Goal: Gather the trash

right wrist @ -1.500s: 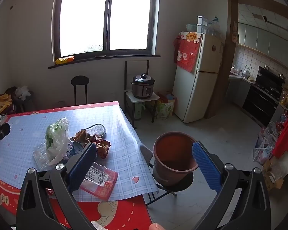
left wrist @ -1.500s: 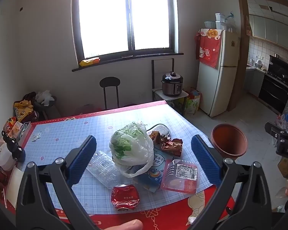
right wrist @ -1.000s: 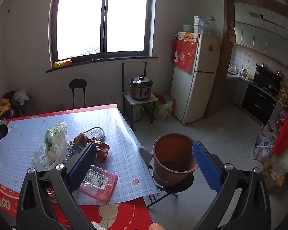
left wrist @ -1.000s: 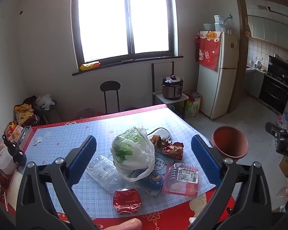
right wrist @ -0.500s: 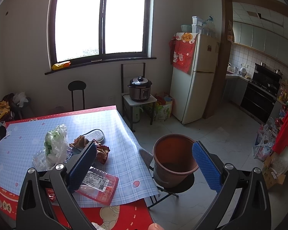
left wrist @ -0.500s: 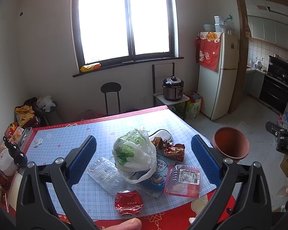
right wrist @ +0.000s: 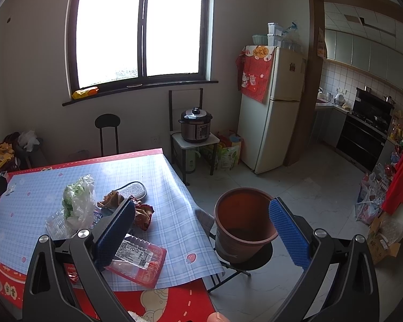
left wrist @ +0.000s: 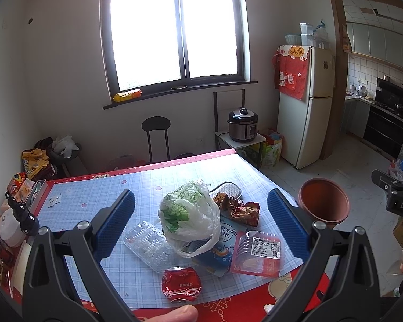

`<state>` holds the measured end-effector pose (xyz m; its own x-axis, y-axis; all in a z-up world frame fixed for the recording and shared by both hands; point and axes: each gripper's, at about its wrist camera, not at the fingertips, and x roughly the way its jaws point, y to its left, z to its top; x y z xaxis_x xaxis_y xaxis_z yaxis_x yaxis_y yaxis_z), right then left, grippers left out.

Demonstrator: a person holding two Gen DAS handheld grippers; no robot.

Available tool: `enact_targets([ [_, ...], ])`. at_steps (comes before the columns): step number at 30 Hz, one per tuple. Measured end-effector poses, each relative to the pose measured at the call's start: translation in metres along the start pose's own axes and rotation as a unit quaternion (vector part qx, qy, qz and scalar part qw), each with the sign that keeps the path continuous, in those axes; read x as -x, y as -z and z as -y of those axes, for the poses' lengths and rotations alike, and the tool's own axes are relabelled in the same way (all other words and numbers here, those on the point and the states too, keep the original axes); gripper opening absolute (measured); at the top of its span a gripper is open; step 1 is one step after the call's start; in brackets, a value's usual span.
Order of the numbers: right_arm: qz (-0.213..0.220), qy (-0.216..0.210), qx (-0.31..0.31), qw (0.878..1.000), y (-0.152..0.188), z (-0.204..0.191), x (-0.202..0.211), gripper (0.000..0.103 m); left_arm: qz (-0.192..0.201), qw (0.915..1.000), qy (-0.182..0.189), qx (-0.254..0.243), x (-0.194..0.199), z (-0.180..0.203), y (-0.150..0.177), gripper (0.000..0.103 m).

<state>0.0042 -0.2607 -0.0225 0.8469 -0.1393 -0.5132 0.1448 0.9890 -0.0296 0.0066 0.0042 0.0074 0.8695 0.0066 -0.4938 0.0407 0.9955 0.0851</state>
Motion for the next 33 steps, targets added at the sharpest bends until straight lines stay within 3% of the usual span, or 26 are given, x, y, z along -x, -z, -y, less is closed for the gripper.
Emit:
enact_targets([
  [33,-0.006,-0.005,-0.011,1.0,0.0003,0.0066,-0.0055,0.098,0.001,1.0,-0.003,-0.001,0.0028,-0.0001,-0.0062,0.098],
])
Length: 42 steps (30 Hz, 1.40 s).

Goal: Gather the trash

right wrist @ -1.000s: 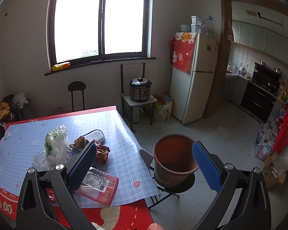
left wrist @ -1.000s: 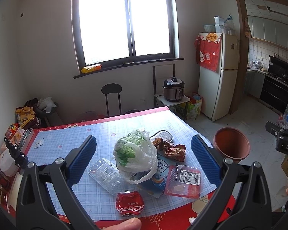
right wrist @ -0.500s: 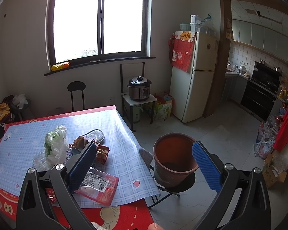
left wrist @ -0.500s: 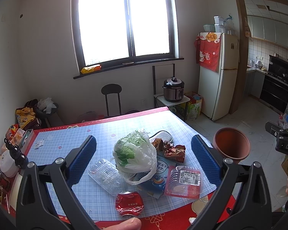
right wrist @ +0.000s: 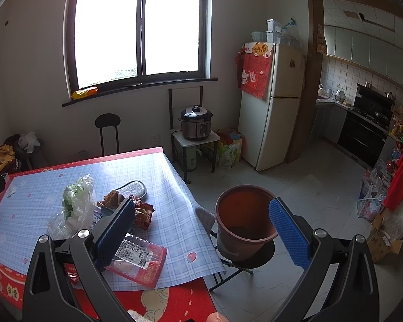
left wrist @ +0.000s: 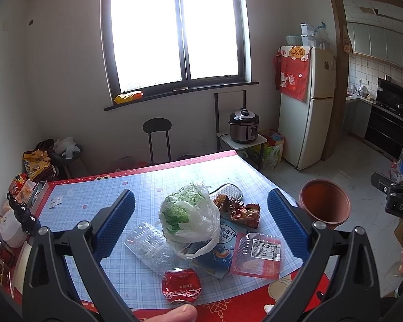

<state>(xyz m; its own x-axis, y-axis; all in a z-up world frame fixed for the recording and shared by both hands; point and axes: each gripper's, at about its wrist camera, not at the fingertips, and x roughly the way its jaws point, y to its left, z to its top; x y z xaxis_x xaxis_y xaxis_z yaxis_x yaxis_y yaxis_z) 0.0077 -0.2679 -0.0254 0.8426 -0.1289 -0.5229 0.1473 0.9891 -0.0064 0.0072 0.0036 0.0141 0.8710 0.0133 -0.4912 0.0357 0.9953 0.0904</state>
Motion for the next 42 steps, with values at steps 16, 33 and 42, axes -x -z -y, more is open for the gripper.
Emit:
enact_targets([
  [16,-0.034,-0.056,0.028,0.997,0.009,0.009,-0.025,0.098,-0.016,0.9969,-0.041,0.064,0.003,-0.009,0.024,0.098],
  [33,-0.142,-0.187,0.222,0.946,0.068,-0.085,-0.129,0.098,-0.097,0.9728,-0.131,0.164,-0.031,-0.096,0.128,0.097],
  [42,-0.166,-0.176,0.274,0.931,0.122,-0.159,-0.157,0.098,-0.14,0.9694,-0.125,0.158,-0.056,-0.136,0.142,0.097],
])
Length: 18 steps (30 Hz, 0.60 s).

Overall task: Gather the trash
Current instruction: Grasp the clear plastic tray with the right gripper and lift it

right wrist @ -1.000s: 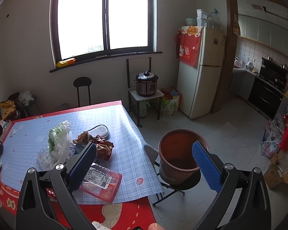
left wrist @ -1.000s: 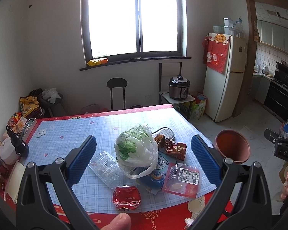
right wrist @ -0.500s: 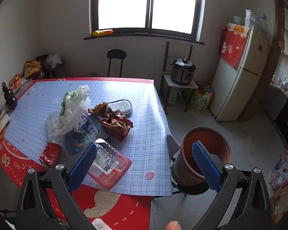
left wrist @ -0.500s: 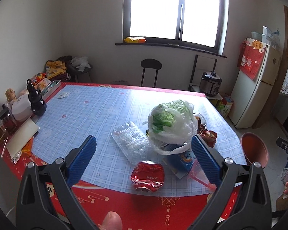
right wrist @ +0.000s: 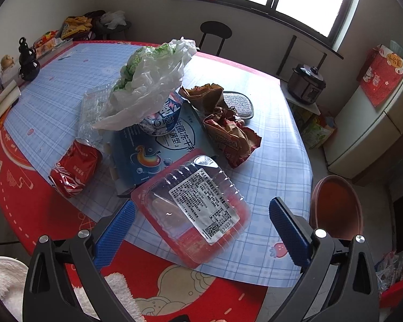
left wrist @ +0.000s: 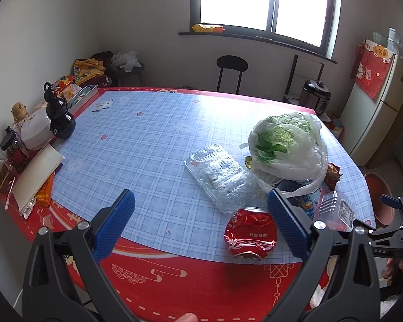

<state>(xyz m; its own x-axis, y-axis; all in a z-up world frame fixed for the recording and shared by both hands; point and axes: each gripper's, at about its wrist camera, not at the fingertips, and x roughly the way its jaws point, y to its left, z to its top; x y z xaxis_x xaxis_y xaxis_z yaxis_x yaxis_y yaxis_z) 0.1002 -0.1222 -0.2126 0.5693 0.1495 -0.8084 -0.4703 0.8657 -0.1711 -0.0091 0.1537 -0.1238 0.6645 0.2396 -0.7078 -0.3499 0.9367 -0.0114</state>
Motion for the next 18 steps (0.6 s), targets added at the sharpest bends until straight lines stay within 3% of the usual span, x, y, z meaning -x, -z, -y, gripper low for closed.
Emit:
enact_targets([
  [4,-0.015,0.022,0.031,0.999,0.009,-0.024,-0.025,0.098,-0.026,0.9995,0.015,0.007,-0.024,-0.013,0.005,0.097],
  [8,-0.02,0.071,0.077,0.994,0.017,-0.047,-0.041,0.098,-0.05,0.9977,0.045,0.013,-0.051,-0.023,0.01,0.097],
  [15,-0.046,0.189,0.178,0.965,0.032,-0.087,-0.076,0.098,-0.069,0.993,0.096,0.005,-0.084,-0.031,0.008,0.097],
  [18,-0.06,0.224,0.192,0.954,0.035,-0.094,-0.089,0.098,-0.077,0.991,0.11,-0.005,-0.094,-0.033,0.007,0.097],
])
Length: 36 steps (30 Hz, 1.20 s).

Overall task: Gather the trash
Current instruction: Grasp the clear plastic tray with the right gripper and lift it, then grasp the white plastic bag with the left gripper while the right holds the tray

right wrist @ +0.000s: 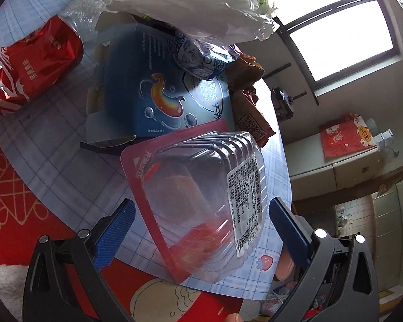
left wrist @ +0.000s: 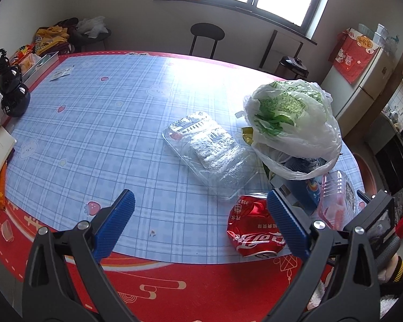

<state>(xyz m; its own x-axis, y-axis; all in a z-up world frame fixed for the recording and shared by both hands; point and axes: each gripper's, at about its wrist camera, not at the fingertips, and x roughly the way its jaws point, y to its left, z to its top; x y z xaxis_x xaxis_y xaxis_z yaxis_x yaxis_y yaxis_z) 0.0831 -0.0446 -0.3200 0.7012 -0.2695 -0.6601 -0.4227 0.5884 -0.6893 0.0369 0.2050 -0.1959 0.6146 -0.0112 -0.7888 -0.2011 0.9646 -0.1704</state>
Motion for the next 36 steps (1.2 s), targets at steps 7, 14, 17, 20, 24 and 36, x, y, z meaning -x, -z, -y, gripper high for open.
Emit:
enact_targets([
  [7,-0.031,-0.018,-0.045,0.998,-0.004,0.011,-0.005,0.078,-0.021,0.9993,0.028,-0.012,-0.017,-0.011,-0.006,0.096],
  [14,-0.009,-0.046,-0.129,0.991,-0.003,0.049,0.017,0.06,-0.036,0.9972,0.061,-0.025,-0.03,-0.009,-0.012,0.093],
  [17,0.005,-0.072,-0.171,0.983,-0.002,0.067,0.029,0.057,-0.043,0.9955,0.076,-0.037,-0.036,-0.003,-0.013,0.087],
  [20,0.017,-0.09,-0.204,0.975,0.0,0.078,0.041,0.054,-0.053,0.9932,0.091,-0.049,-0.041,0.004,-0.009,0.083],
  [24,0.028,-0.123,-0.254,0.959,0.004,0.092,0.053,0.052,-0.065,0.9904,0.107,-0.059,-0.047,0.012,-0.006,0.077],
  [36,0.047,-0.155,-0.372,0.914,0.019,0.137,0.083,0.052,-0.047,0.984,0.146,-0.091,-0.054,0.047,-0.046,0.085],
])
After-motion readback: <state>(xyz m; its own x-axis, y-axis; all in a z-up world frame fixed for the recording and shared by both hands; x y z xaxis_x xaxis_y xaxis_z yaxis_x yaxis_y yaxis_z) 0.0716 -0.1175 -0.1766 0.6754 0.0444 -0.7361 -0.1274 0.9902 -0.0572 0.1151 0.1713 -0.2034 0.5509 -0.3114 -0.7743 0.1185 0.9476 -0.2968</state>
